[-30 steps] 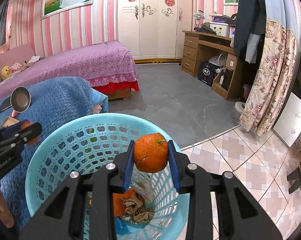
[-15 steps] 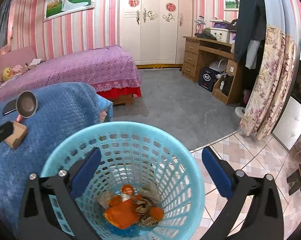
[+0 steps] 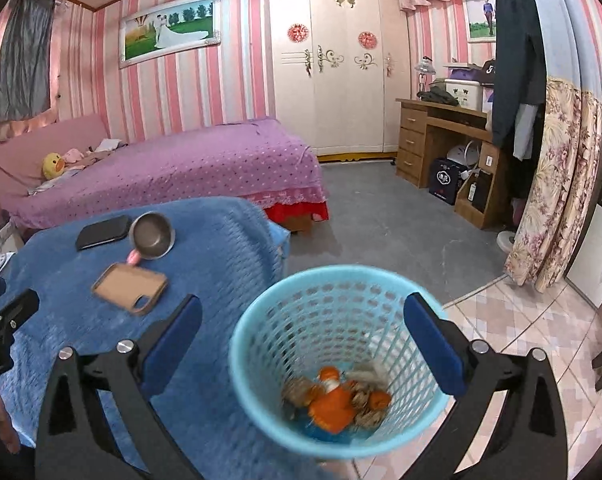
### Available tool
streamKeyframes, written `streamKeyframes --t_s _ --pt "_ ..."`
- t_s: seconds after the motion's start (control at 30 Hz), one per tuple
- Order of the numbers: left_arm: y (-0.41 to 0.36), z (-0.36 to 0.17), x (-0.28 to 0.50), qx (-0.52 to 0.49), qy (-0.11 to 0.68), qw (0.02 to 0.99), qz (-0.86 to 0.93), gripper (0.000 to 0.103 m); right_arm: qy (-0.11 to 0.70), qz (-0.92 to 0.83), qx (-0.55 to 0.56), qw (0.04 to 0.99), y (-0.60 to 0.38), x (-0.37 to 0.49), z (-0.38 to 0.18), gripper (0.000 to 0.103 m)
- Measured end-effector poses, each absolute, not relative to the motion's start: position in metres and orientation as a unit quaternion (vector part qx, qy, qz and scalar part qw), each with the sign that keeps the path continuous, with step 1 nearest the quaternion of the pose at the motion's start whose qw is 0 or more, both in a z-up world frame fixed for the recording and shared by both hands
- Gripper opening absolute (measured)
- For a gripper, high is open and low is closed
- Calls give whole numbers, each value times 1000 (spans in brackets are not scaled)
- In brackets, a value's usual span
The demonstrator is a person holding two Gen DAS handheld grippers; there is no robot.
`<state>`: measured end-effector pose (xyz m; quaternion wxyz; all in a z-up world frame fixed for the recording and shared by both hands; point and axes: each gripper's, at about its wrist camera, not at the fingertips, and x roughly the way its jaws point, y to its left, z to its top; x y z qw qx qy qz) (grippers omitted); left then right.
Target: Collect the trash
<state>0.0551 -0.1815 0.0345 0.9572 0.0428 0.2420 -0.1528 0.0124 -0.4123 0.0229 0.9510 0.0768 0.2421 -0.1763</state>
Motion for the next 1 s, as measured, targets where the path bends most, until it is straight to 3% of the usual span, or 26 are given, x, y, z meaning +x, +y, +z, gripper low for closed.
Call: streamKeyframes --t_s 0.37,1.0 --pt "-143 12 8 45 224 965 -133 98 226 -168 50 958 -339 -27 -5 98" --pt "-123 8 8 39 197 972 -122 98 208 -161 -3 965 -303 -26 3 98"
